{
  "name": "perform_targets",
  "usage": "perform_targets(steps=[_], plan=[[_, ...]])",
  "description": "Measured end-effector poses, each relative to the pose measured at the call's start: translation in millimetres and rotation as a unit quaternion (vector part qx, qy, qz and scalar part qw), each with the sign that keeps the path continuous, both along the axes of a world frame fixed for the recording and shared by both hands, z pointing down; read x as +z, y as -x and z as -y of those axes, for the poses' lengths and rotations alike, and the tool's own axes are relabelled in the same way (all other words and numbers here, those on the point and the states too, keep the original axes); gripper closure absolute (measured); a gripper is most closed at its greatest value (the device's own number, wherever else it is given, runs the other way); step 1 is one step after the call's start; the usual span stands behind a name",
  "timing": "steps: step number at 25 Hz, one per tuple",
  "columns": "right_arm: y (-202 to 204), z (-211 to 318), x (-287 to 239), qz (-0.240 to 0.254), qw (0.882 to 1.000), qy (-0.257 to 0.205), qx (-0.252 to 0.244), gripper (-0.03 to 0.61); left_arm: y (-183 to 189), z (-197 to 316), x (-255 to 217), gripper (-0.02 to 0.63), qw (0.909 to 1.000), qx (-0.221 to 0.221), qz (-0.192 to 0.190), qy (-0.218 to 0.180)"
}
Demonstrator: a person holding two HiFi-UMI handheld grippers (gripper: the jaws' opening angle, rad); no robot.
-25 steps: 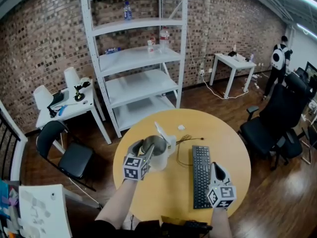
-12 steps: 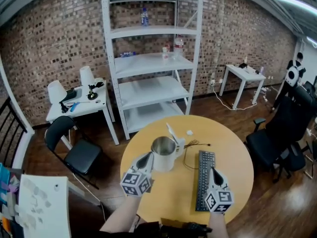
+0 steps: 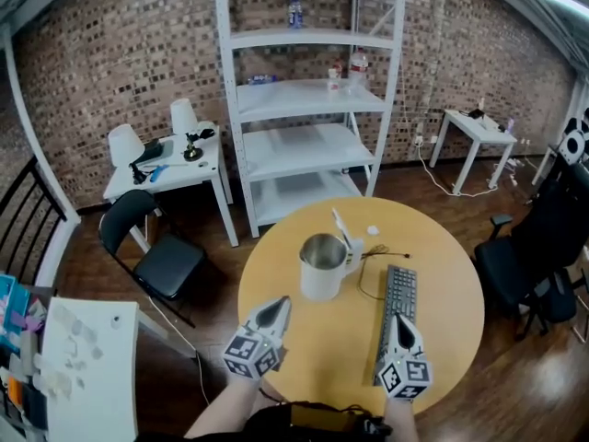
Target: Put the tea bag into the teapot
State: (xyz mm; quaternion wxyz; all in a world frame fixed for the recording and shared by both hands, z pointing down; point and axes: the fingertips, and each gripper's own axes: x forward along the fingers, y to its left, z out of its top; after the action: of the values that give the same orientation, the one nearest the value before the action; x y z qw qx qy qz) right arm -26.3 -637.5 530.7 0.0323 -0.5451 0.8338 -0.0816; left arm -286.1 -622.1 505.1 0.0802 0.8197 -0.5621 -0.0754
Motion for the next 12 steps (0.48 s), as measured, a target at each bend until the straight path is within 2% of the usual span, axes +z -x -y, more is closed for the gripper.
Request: perform_targets(steps=[5, 12], plan=[[0, 0, -6, 0.008, 1.0, -0.003, -0.007, 0.572, 4, -3, -10, 0.614, 0.9999, -0.006, 0.004, -0.011], [13, -6, -13, -0.026, 0.999, 0.007, -0.026, 0.577, 8, 1, -15, 0.614, 0.9997, -0.014, 0.0, -0.02]])
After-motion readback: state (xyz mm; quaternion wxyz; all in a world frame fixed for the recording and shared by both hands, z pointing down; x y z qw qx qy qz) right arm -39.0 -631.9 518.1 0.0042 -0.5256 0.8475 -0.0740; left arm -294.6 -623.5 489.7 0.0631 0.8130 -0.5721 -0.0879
